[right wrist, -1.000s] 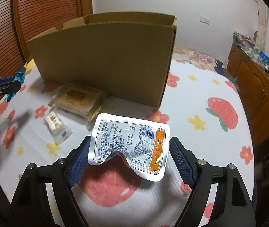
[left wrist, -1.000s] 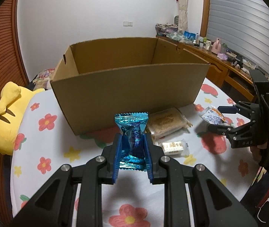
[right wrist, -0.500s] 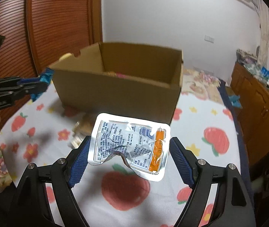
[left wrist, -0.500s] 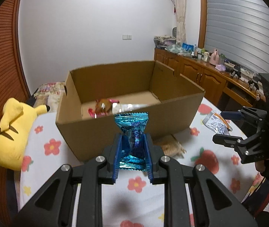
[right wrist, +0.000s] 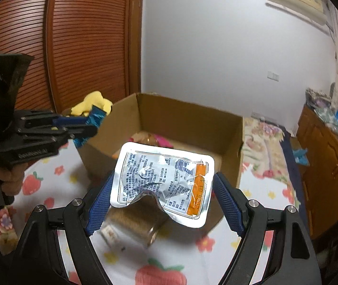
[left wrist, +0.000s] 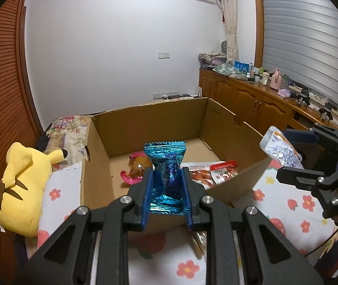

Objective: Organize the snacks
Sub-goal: 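Lift the candy and packet and carry both over the box, then open both tools to drop the candy and packet into the box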

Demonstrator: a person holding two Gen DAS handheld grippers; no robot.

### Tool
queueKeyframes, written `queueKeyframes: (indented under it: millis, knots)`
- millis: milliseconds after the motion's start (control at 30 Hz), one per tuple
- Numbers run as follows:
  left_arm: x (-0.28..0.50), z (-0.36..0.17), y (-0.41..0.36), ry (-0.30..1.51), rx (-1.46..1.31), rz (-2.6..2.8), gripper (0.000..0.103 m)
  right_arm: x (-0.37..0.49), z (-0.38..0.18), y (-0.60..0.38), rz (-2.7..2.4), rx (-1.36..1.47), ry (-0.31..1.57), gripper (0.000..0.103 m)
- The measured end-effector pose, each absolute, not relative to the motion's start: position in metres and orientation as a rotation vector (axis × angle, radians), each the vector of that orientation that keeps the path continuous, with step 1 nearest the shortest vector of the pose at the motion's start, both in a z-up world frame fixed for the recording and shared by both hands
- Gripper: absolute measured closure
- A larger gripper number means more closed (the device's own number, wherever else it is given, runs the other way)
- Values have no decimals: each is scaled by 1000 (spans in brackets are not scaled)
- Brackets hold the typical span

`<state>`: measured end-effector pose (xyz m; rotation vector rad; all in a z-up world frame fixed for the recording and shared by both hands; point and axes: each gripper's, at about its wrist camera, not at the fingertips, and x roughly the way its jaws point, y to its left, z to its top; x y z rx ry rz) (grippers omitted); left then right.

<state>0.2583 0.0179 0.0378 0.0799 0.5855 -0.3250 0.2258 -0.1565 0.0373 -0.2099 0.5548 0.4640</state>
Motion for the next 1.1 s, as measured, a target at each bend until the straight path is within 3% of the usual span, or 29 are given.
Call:
queueKeyframes:
  millis: [433,1100]
  knots:
    - [296,24,29,628,76,-269,80,268,41,-142,486,-222,569,20]
    - [294,27,41,605,25,-273,63,321,23,-129,490,-183,662,19]
